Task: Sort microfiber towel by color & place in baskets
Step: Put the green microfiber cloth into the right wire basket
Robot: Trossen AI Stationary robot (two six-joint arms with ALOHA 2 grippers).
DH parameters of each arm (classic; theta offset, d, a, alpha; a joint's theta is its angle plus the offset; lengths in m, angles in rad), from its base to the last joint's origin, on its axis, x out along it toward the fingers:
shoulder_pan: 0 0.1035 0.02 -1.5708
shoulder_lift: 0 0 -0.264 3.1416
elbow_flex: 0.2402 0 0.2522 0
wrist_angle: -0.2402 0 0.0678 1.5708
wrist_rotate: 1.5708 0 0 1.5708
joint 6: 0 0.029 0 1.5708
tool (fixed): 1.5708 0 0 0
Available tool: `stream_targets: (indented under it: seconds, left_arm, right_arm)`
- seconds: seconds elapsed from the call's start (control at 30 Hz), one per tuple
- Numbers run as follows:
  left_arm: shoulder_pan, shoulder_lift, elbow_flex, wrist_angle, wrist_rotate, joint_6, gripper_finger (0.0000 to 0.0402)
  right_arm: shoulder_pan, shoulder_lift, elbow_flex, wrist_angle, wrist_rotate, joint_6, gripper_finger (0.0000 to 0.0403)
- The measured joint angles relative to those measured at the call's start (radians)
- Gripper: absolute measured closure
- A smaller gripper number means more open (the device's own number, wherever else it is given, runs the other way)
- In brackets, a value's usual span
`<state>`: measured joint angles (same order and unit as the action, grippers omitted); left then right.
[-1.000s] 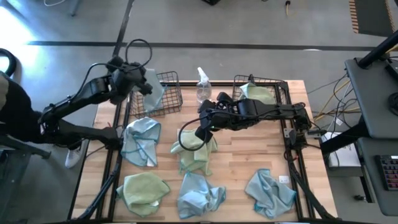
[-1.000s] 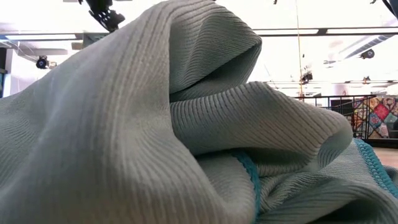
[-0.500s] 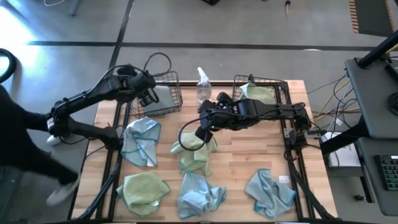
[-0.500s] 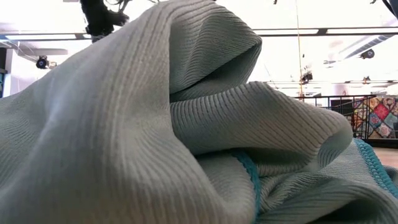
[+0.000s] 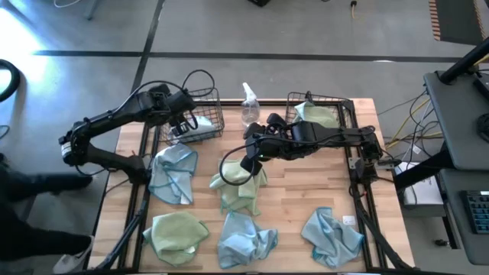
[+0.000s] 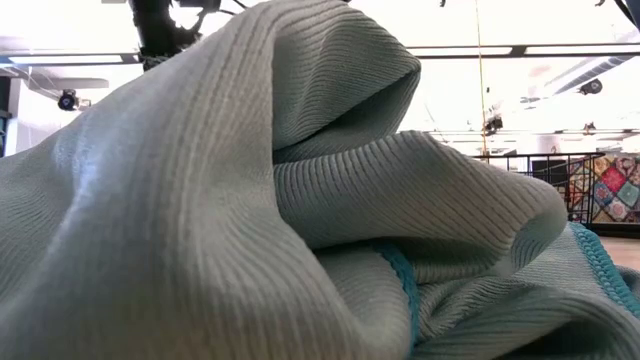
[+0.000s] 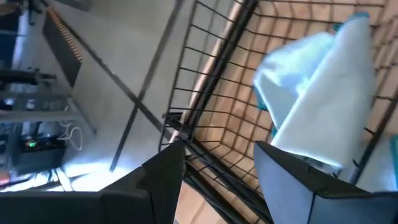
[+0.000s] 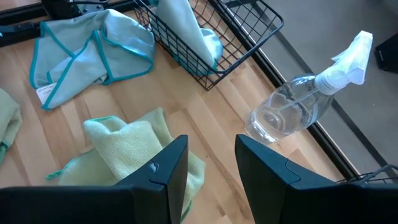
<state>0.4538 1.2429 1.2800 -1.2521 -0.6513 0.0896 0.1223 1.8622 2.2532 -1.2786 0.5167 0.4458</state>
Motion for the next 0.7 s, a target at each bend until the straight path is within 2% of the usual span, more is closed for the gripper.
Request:
stream_targets:
  seconds: [0.13,0.23,0.53,0.7]
  left_arm:
    - [0.0,-0.033,0.0,0.021,-0.11,-0.083,0.0221]
    - [-0.001,-0.087,0.0,0.07,-0.112,-0.096,0.0222]
    - [-0.01,-0.312,0.0,0.279,0.093,-0.075,0.0222]
    - [-0.014,-0.4,0.0,0.37,0.258,-0.091,0.0222]
  right_arm:
    - [0.0,0.0,0.0,-0.003,0.0,0.0,0.0273]
    - [0.0,0.0,0.0,-0.003,0.0,0.0,0.0273]
    - [-0.003,0.0,0.0,-0.003,0.0,-0.002,0.0273]
    - [-0.003,0.0,0.0,-0.003,0.004,-0.004,0.0273]
